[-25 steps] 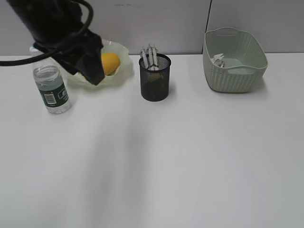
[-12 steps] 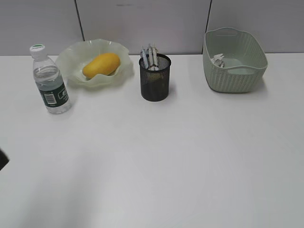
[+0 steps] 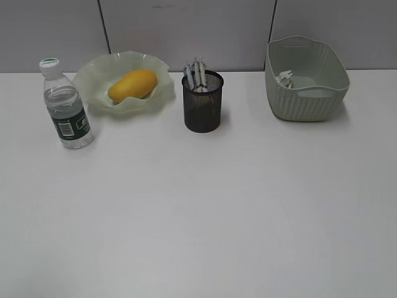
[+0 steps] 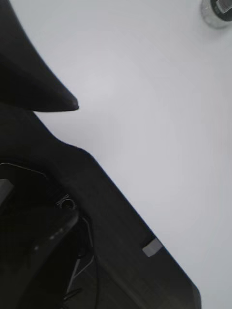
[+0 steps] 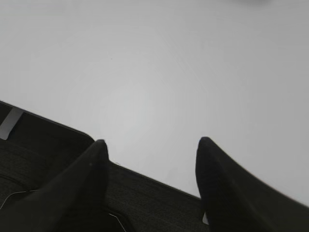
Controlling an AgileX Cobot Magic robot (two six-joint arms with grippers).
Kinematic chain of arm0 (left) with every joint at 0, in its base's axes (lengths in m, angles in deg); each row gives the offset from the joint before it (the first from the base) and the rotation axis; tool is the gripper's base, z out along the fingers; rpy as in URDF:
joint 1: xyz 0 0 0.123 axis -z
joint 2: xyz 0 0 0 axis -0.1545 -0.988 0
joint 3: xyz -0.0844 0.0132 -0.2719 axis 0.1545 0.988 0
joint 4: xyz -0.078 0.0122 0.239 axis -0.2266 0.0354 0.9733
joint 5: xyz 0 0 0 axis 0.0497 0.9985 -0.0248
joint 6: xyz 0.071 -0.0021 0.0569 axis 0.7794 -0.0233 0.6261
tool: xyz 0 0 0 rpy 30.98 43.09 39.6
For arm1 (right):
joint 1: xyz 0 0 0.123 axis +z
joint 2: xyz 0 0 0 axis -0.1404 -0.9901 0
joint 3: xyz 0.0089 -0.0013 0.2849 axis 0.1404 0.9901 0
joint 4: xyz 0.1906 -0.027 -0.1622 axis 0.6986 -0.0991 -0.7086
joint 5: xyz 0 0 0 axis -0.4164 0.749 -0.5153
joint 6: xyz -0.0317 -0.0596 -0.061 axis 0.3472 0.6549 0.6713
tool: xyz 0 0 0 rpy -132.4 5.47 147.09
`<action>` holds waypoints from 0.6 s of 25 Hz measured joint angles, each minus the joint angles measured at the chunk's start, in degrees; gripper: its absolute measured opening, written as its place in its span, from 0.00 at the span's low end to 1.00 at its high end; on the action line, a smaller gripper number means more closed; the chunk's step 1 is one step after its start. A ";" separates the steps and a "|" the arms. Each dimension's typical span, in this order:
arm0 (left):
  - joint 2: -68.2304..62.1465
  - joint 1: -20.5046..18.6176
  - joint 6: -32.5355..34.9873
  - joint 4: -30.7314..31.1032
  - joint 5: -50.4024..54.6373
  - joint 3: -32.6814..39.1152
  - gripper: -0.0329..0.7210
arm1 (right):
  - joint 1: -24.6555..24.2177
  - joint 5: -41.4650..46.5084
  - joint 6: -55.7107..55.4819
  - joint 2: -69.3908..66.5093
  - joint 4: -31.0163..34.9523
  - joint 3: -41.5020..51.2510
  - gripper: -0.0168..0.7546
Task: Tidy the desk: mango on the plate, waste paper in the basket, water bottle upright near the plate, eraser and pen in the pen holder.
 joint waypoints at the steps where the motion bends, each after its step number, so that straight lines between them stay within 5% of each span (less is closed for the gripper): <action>1: 2.24 0.00 -0.05 0.12 -0.06 0.42 0.67 | 0.00 0.00 0.00 0.00 0.00 0.00 0.62; 15: 13.71 0.05 -2.04 1.13 -4.92 8.05 0.67 | 0.00 0.00 0.00 0.00 0.00 0.00 0.62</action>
